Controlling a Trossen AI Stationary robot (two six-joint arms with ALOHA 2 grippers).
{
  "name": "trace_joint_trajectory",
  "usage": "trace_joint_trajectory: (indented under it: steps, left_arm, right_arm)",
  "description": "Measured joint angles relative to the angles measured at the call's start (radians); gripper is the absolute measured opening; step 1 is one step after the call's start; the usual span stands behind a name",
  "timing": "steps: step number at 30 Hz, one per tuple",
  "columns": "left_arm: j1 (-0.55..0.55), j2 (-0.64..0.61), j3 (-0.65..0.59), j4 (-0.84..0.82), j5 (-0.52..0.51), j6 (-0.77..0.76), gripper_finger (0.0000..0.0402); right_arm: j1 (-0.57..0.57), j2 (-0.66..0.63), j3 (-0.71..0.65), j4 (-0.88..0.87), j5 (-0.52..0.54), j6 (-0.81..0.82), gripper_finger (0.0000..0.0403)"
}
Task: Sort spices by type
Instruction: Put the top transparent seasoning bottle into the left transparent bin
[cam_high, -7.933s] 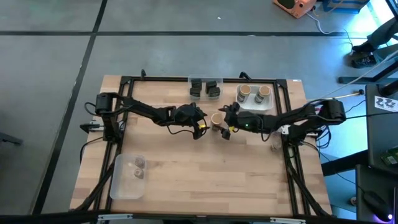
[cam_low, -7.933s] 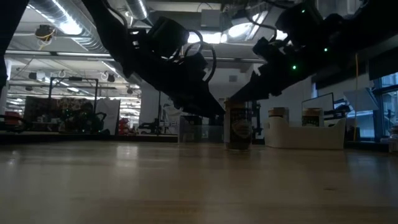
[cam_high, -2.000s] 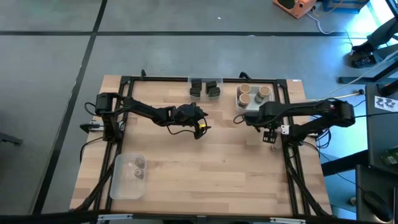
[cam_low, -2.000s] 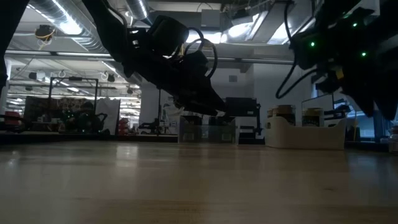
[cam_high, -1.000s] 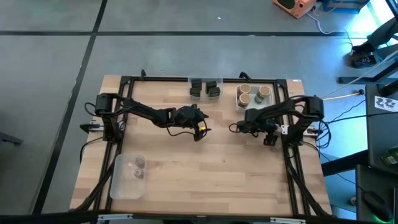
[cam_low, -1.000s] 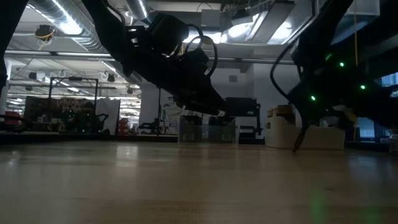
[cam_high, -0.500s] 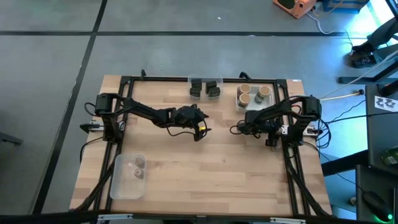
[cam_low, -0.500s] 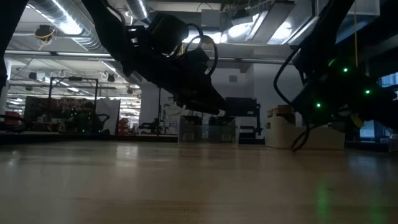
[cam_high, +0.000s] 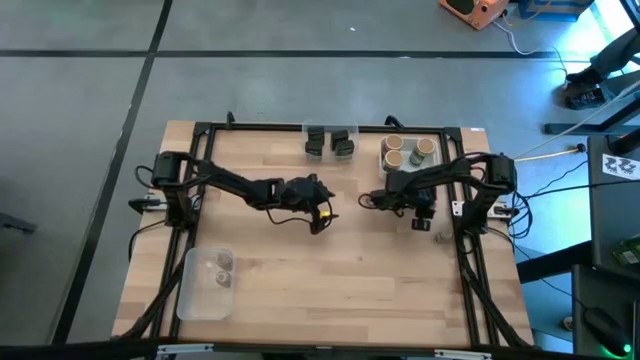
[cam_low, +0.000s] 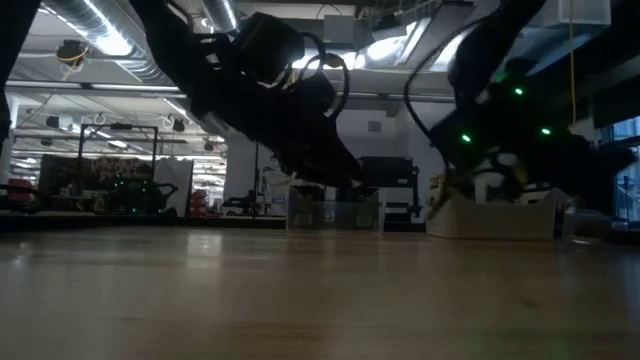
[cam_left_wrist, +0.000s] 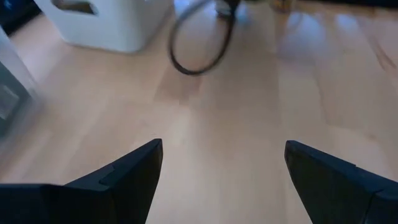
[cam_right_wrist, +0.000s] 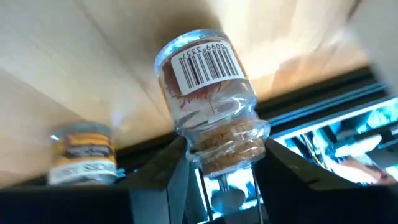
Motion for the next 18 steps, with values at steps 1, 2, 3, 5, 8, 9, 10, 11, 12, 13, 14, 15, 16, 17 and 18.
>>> trace_joint_trajectory:
  steps: [1,2,3,5,8,9,10,11,12,13,14,15,16,17,18]
  left_arm:
    - [-0.007,-0.001,0.000,-0.014,0.000,-0.008,0.0320]
    - [-0.014,-0.001,0.000,-0.035,0.000,-0.016,0.0320]
    - [-0.021,-0.004,0.000,-0.063,0.000,-0.029,0.0320]
    - [-0.037,-0.006,0.000,-0.103,0.000,-0.060,0.0320]
    - [-0.069,-0.014,0.000,-0.182,-0.002,-0.109,0.0320]
    - [-0.085,-0.016,0.000,-0.200,-0.007,-0.124,0.0320]
    - [-0.101,-0.018,0.000,-0.217,-0.014,-0.138,0.0320]
    - [-0.118,-0.023,0.000,-0.240,-0.023,-0.148,0.0320]
    - [-0.137,-0.026,0.000,-0.256,-0.035,-0.154,0.0320]
    - [-0.154,-0.027,0.000,-0.260,-0.048,-0.160,0.0320]
    - [-0.171,-0.031,0.000,-0.271,-0.059,-0.166,0.0320]
    - [-0.188,-0.033,0.000,-0.289,-0.069,-0.167,0.0320]
    - [-0.203,-0.033,0.000,-0.296,-0.076,-0.171,0.0320]
    - [-0.218,-0.033,0.000,-0.300,-0.079,-0.173,0.0320]
    - [-0.233,-0.033,0.000,-0.310,-0.081,-0.173,0.0320]
  right_arm:
    - [0.000,0.000,0.020,0.002,0.002,0.000,0.0156]
    - [0.000,0.000,0.039,0.009,0.002,-0.001,0.0155]
    - [0.000,0.000,0.058,0.017,0.002,-0.003,0.0154]
    - [0.000,0.000,0.095,0.034,-0.001,-0.003,0.0153]
    - [0.004,0.000,0.144,0.067,-0.024,-0.004,0.0154]
    - [0.011,0.000,0.158,0.081,-0.030,-0.004,0.0154]
    - [0.018,0.000,0.173,0.087,-0.030,-0.004,0.0154]
    - [0.030,0.001,0.190,0.090,-0.029,-0.004,0.0154]
    - [0.044,0.005,0.209,0.094,-0.027,-0.004,0.0154]
    - [0.058,0.011,0.228,0.102,-0.027,-0.004,0.0154]
    - [0.072,0.020,0.248,0.105,-0.027,-0.004,0.0153]
    - [0.088,0.033,0.271,0.104,-0.027,-0.001,0.0153]
    - [0.105,0.045,0.295,0.102,-0.027,0.002,0.0153]
    - [0.121,0.058,0.316,0.107,-0.029,0.005,0.0153]
    - [0.138,0.077,0.339,0.106,-0.032,0.006,0.0153]
